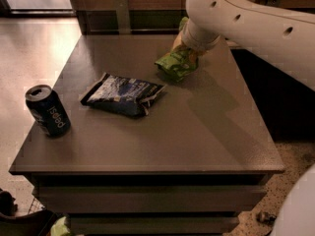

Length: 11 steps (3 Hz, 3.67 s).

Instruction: Move green rice chip bag near pepsi can

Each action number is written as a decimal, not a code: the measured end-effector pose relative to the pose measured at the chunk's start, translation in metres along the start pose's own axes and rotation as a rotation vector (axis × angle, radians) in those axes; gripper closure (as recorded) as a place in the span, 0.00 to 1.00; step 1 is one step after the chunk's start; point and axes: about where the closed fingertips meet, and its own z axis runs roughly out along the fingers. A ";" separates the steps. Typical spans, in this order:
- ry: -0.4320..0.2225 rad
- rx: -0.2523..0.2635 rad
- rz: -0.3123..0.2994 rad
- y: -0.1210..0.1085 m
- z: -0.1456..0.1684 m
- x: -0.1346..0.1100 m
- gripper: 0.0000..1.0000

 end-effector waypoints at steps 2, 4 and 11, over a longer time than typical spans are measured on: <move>-0.224 -0.034 -0.032 -0.001 -0.103 0.016 1.00; -0.249 -0.178 -0.167 0.013 -0.159 0.058 1.00; 0.009 -0.300 -1.050 0.136 -0.116 0.208 0.88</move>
Offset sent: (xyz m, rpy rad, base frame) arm -0.1380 -0.0002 0.1079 -0.0377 -0.3519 0.0399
